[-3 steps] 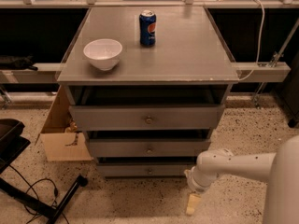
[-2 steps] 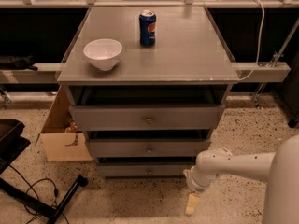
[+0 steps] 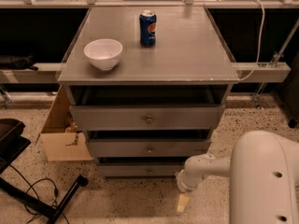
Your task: Open bottom drawer
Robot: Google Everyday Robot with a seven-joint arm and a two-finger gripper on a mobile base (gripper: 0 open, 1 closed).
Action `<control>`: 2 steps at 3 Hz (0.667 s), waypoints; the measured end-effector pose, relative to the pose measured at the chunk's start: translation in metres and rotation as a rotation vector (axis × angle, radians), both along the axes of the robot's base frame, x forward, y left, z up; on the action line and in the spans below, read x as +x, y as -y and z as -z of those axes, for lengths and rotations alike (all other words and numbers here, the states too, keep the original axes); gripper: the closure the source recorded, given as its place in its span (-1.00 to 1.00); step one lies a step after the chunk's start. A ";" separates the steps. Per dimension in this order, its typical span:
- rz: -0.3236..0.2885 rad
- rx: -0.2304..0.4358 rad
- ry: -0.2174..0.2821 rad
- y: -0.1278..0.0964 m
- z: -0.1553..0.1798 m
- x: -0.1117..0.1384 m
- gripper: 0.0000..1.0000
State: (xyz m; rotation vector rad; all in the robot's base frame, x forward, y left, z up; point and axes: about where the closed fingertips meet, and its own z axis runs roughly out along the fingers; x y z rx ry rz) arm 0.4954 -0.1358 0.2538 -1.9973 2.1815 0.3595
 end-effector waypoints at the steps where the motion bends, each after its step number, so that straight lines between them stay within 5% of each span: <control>1: -0.030 0.015 0.060 -0.004 0.040 0.044 -1.00; 2: -0.040 0.012 0.122 0.000 0.042 0.071 -1.00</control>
Offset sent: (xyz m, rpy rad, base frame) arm 0.1076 -0.0070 -0.0391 0.0070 -0.2052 0.0504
